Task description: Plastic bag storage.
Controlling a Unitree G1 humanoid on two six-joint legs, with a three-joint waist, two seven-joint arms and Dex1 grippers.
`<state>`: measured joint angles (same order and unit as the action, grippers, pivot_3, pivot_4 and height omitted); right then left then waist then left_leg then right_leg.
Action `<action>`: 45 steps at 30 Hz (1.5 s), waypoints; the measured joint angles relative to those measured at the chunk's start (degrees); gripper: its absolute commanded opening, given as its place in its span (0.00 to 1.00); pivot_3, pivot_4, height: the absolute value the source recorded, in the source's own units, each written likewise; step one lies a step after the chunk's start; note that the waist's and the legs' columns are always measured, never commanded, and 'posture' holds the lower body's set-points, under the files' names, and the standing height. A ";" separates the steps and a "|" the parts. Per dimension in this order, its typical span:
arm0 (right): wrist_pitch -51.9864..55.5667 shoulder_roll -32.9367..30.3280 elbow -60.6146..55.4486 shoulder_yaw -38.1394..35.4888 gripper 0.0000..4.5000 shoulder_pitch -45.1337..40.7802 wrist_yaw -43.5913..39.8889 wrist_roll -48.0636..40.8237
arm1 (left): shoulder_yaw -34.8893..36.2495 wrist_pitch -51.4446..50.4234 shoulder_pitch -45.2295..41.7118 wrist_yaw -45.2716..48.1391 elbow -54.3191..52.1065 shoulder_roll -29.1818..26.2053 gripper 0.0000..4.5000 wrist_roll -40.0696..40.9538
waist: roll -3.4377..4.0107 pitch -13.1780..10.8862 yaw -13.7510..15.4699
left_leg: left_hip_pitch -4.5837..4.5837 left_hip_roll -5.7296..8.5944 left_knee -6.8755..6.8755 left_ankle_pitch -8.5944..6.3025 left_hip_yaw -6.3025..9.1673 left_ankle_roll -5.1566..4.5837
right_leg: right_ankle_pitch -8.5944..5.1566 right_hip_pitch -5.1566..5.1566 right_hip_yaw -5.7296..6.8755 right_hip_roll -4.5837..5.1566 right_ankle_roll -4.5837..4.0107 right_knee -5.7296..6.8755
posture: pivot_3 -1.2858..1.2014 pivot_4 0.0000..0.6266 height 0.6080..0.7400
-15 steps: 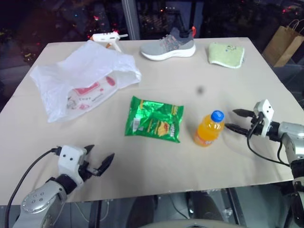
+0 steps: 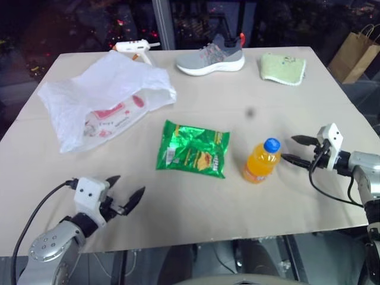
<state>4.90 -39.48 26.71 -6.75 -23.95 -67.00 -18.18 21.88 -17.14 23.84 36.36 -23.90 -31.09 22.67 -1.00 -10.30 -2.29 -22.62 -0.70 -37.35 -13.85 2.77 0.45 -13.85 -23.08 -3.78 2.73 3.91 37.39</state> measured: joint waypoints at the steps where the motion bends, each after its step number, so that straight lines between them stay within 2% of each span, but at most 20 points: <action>1: 0.04 -0.03 -0.09 0.00 0.99 0.02 0.09 0.00 | 0.00 0.01 -0.10 0.05 0.11 0.00 1.00 -0.01 | 0.00 0.00 0.00 | 0.00 0.00 0.00 0.00 0.00 0.00 | 0.00 0.00 0.00 0.00 0.00 0.00 | 0.52 0.24 1.00; 14: 0.18 -0.11 -1.01 -0.01 0.99 0.40 2.02 0.00 | 0.74 1.30 -1.84 -0.03 0.89 0.49 1.00 0.12 | 0.00 0.00 0.02 | 0.00 0.00 0.00 0.00 0.01 0.00 | 0.00 0.00 0.00 0.00 0.00 0.00 | 0.52 0.24 1.00; 18: 0.48 -0.11 -0.84 -0.58 0.99 -0.91 3.00 -0.20 | 5.88 4.02 -4.16 -0.09 1.19 0.68 1.00 2.57 | 0.00 0.00 0.03 | 0.00 0.00 0.00 0.00 0.01 0.00 | 0.00 0.00 0.00 0.00 0.00 0.02 | 0.52 0.24 1.00; 25: 5.62 -0.33 -1.75 -3.42 0.99 -6.41 4.19 -3.66 | 18.11 2.36 -10.66 -4.74 2.13 -0.57 1.00 10.72 | 0.01 -0.02 -0.03 | -0.01 0.01 0.00 0.00 0.02 0.00 | 0.01 -0.01 0.01 0.01 0.01 0.03 | 0.52 0.24 1.00; 28: 11.69 -0.18 -6.26 -4.56 0.99 -9.24 5.09 -7.83 | 18.79 -0.33 -11.24 -6.67 4.10 -0.59 1.00 11.89 | 0.05 -0.04 -0.12 | -0.01 0.01 0.00 0.00 0.03 0.00 | 0.01 -0.03 0.00 0.01 0.02 0.05 | 0.52 0.24 1.00; 32: 20.02 0.47 -17.21 -4.69 0.99 -11.49 6.04 -13.71 | 14.91 -3.19 -11.64 -8.01 5.14 1.01 1.00 11.75 | 0.03 -0.04 0.04 | -0.04 0.01 0.01 0.00 0.11 0.00 | 0.01 -0.03 0.07 0.00 0.02 0.11 | 0.52 0.24 1.00; 38: 36.31 1.51 -38.82 -0.40 0.99 -11.74 7.77 -25.86 | 10.65 -3.93 -20.06 -15.78 9.22 4.22 1.00 7.97 | -0.06 -0.01 0.38 | -0.13 0.05 -0.02 0.00 0.23 0.00 | 0.02 -0.07 0.17 0.03 0.01 0.18 | 0.52 0.24 1.00; 45: 38.47 -1.05 -43.46 1.20 0.99 -11.74 7.34 -26.95 | 11.27 -3.67 -21.04 -18.13 8.86 4.94 1.00 7.94 | -0.10 -0.01 0.29 | -0.14 0.07 -0.01 0.00 0.22 0.00 | 0.02 -0.10 0.19 0.07 0.01 0.17 | 0.52 0.24 1.00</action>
<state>43.37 -40.53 -16.75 -5.55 -35.69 -59.67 -45.13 33.15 -20.81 2.80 18.23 -15.05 -26.15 30.61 -1.10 -10.32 -2.00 -22.76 -0.63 -37.36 -13.86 2.98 0.45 -13.84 -23.18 -3.59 2.80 3.92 37.56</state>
